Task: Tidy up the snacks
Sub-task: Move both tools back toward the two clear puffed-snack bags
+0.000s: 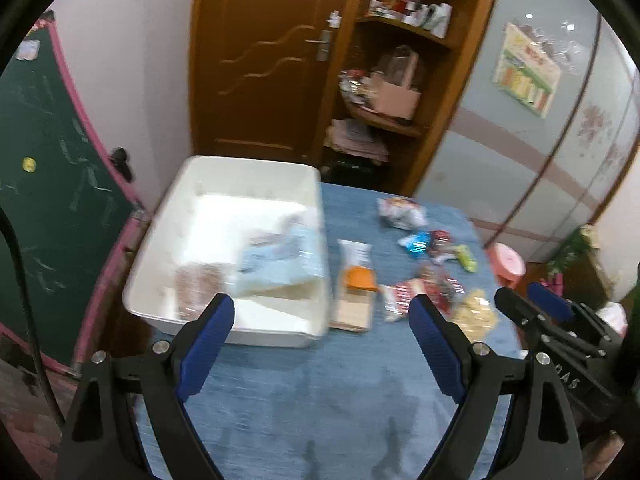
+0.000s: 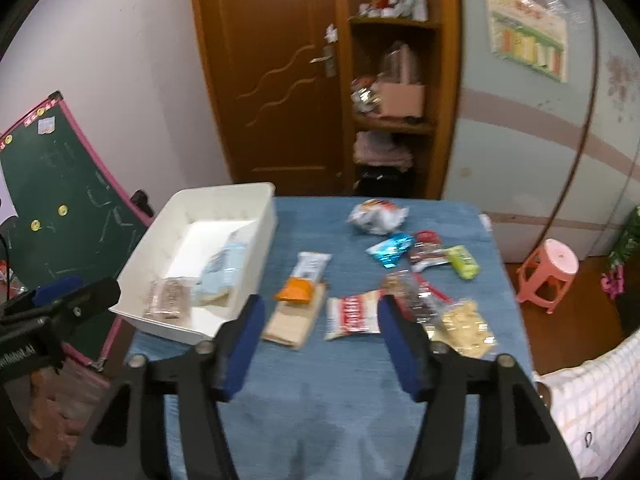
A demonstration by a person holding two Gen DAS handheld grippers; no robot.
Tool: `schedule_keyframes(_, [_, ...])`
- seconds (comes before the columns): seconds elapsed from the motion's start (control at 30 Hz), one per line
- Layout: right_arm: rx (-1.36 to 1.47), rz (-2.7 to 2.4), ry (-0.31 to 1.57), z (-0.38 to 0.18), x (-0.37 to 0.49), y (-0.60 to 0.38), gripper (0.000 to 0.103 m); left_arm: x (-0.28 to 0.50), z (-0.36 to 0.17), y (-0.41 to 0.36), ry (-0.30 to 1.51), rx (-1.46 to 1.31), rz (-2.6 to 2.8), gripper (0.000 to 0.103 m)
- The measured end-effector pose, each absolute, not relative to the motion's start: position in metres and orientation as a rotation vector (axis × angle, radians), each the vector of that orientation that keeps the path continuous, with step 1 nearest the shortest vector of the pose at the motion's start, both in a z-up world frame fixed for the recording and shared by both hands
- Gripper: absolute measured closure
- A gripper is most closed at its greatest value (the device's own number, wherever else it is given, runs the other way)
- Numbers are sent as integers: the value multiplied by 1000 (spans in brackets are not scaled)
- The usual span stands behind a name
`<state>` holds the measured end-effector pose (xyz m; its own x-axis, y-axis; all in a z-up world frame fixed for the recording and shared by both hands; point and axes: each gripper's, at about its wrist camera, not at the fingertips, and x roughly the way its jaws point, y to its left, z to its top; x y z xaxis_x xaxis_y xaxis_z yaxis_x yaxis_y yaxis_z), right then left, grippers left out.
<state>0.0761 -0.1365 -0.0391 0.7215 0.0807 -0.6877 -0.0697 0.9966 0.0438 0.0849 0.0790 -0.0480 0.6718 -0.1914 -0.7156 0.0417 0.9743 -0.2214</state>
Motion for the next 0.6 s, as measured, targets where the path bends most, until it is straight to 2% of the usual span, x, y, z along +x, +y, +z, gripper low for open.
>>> schedule_keyframes(0.2, [-1, 5, 705, -36, 49, -190, 41, 75, -49, 25, 809, -145, -193, 15])
schedule_keyframes(0.6, [30, -123, 721, -47, 22, -267, 41, 62, -56, -55, 779, 30, -300, 15])
